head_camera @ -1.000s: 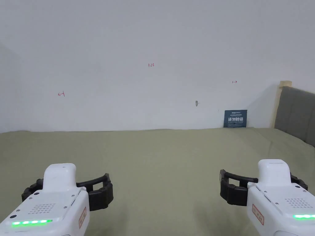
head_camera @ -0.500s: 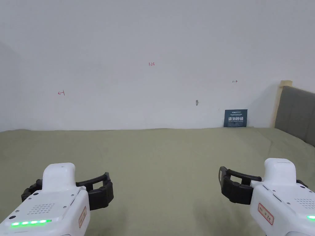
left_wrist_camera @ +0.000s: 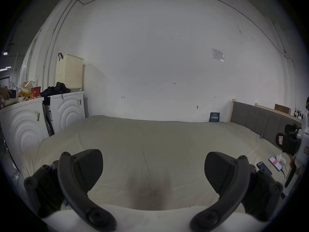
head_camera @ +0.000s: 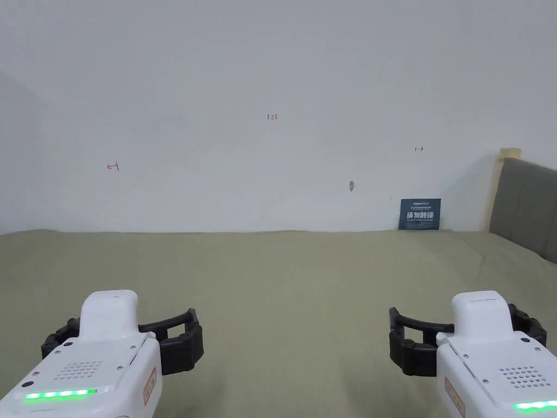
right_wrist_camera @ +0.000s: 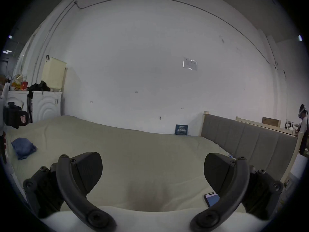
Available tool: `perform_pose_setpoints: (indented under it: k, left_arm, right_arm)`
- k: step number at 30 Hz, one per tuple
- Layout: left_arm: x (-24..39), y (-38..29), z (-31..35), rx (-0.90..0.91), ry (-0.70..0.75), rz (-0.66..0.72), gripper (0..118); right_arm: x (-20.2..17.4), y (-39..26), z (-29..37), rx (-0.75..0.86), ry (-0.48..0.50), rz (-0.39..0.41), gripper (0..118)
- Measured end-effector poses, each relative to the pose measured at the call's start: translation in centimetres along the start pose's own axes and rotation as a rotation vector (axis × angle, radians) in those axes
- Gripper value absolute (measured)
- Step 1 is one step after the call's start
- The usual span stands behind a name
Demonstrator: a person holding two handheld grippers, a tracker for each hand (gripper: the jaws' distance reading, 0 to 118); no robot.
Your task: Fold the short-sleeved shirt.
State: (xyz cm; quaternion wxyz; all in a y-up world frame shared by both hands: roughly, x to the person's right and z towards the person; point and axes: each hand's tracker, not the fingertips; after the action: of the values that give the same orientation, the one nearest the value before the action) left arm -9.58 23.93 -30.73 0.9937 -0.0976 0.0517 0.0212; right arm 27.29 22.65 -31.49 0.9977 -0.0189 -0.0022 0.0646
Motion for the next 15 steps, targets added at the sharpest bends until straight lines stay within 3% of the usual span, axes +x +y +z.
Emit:
perform_pose_setpoints:
  k: [4, 8, 13, 15]
  left_arm:
    - [-0.03, -0.05, -0.04, -0.003, 0.002, 0.004, 118]
    - [0.03, 0.01, 0.02, -0.004, -0.01, 0.003, 118]
    - [0.25, 0.15, -0.08, 0.0, -0.008, 0.0, 118]
    - [0.28, 0.19, -0.12, -0.001, -0.016, 0.012, 118]
  right_arm:
    - [0.47, 0.0, -0.29, -0.037, 0.035, -0.1, 118]
    - [0.73, -0.02, -0.46, -0.038, 0.025, -0.105, 118]
    - [0.44, 0.55, -0.83, -0.08, -0.056, -0.096, 118]
    - [0.73, 0.64, -0.86, -0.078, -0.038, -0.113, 118]
